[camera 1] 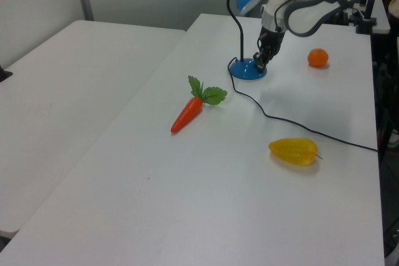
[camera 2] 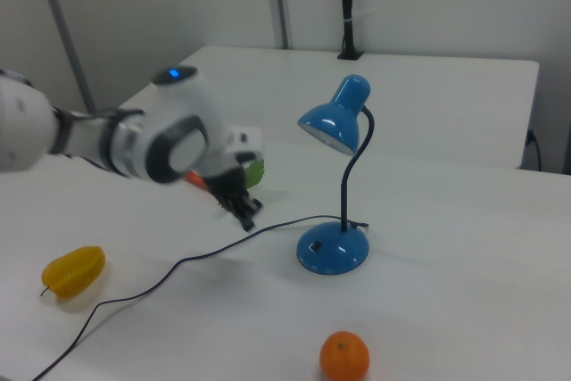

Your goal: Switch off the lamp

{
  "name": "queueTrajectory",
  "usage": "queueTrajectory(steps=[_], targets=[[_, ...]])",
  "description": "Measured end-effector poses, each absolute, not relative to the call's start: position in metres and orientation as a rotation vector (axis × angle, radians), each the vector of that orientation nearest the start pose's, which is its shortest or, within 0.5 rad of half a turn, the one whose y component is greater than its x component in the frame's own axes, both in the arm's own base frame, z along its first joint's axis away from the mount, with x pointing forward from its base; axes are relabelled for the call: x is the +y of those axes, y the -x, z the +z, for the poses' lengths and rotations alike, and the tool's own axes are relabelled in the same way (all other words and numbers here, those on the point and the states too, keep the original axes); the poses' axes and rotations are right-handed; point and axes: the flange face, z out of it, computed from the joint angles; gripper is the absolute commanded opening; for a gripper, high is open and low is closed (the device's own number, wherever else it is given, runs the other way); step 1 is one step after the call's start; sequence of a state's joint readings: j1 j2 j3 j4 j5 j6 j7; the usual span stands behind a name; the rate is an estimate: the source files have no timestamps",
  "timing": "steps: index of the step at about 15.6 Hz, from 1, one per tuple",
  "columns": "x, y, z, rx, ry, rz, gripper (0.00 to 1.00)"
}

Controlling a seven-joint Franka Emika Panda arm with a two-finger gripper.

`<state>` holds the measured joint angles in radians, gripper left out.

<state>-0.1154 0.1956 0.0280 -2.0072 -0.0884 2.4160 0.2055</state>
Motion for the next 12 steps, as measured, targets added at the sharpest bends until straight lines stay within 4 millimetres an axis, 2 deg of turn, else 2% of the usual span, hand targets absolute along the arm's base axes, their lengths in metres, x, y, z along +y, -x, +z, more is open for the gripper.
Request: queueTrajectory(steps=[2,5,8,12], targets=[[-0.026,-0.601,0.413,0.308,3.171,-0.259,0.00],[0.000,-0.597,0.466,0.240,3.201,-0.120,0.00],[0.015,-0.595,0.513,0.125,3.220,-0.034,0.00],[0.034,-0.582,0.569,-0.085,3.225,-0.012,0.02]])
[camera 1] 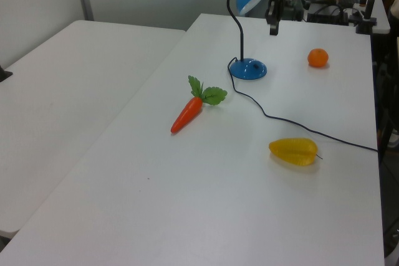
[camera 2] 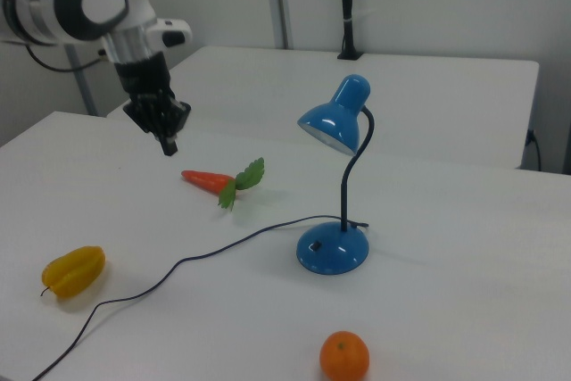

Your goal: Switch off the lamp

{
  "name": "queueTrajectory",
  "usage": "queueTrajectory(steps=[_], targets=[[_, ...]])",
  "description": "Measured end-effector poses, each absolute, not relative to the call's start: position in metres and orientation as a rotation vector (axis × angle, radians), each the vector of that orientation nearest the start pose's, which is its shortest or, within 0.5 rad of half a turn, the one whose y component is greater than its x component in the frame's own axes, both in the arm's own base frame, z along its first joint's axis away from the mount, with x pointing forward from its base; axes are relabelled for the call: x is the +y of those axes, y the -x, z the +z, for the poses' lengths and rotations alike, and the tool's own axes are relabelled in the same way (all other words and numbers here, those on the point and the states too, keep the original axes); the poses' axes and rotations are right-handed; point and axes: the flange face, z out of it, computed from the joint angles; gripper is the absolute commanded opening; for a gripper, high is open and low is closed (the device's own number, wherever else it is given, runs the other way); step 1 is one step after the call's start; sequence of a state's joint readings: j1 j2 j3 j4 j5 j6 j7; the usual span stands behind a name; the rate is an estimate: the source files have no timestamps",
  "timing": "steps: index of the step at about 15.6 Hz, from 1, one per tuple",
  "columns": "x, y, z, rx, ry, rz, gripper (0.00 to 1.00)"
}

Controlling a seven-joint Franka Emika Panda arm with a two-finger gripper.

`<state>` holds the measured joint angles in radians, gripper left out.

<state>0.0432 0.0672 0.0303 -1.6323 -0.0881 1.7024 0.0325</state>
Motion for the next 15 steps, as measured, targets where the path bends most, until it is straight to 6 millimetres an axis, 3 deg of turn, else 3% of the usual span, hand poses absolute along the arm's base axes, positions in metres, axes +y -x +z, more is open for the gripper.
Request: queueTrajectory(steps=[1,3,4,7,15], targets=[[0.035,-0.578,0.581,-0.116,3.225,-0.009,0.12],[0.035,-0.571,0.595,-0.135,3.225,-0.005,0.52],[0.034,-0.570,0.597,-0.134,3.225,-0.006,0.59],[0.033,-0.570,0.594,-0.131,3.226,0.013,1.00],[0.028,-0.564,0.599,-0.116,3.227,0.038,1.00]])
